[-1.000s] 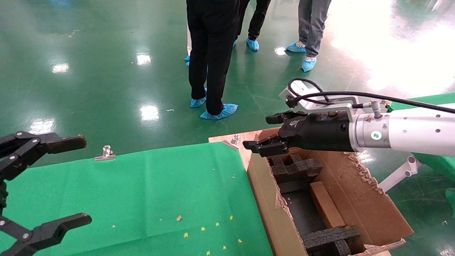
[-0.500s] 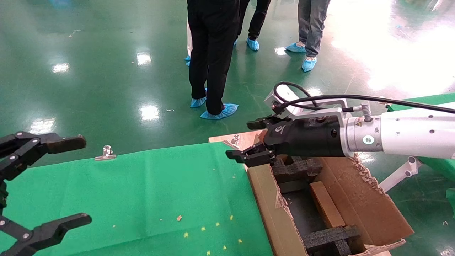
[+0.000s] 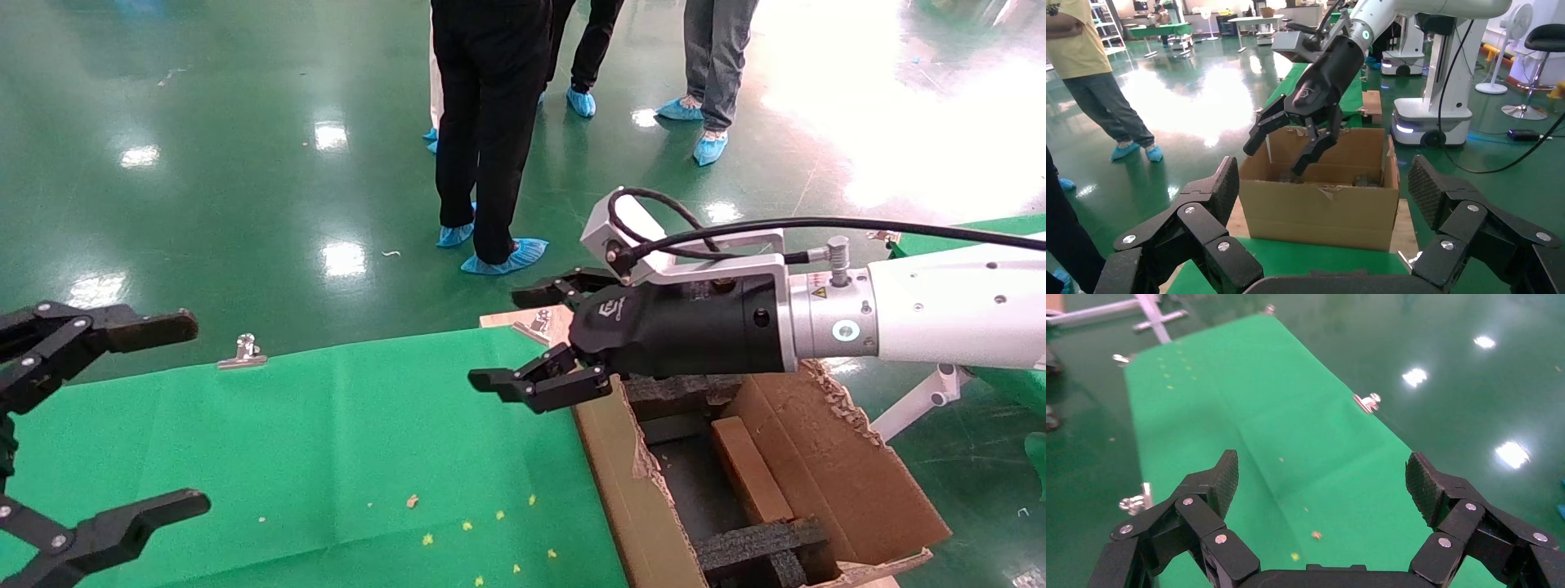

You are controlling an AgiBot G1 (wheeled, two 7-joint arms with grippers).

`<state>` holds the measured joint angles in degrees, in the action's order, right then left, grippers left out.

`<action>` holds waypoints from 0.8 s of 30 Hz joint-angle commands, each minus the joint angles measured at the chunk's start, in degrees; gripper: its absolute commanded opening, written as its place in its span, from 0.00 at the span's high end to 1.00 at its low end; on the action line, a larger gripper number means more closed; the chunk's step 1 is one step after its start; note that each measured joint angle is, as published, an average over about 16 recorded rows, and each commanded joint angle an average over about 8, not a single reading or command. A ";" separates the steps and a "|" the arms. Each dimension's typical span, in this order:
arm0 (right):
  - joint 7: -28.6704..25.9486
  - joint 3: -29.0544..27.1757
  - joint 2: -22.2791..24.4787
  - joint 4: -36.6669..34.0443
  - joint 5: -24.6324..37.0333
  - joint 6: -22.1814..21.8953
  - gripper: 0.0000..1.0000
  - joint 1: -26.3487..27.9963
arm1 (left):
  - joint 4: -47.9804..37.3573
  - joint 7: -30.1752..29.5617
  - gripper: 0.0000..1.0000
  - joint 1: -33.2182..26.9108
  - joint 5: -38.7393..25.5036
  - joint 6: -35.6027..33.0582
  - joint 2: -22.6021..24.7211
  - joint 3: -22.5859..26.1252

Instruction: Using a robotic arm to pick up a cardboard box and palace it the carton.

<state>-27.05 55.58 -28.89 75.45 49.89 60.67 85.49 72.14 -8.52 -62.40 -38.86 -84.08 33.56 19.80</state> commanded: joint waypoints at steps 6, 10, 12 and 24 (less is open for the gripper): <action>3.34 -8.11 -1.26 -0.38 -1.65 5.13 0.00 -4.90 | 0.00 0.00 0.00 0.00 0.00 0.00 0.00 0.00; 5.20 -12.63 -1.96 -0.60 -2.57 7.99 0.00 -7.64 | 0.00 0.00 0.00 0.00 0.00 0.00 0.00 0.01; 6.10 -14.80 -2.29 -0.70 -3.01 9.36 0.00 -8.95 | 0.00 0.00 0.00 0.00 0.01 0.00 0.00 0.01; 11.04 -26.79 -4.15 -1.27 -5.44 16.95 0.00 -16.20 | 0.00 0.01 0.00 0.00 0.01 0.01 -0.01 0.01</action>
<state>-16.01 28.79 -33.04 74.18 44.45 77.61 69.29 72.14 -8.52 -62.41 -38.86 -84.07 33.55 19.81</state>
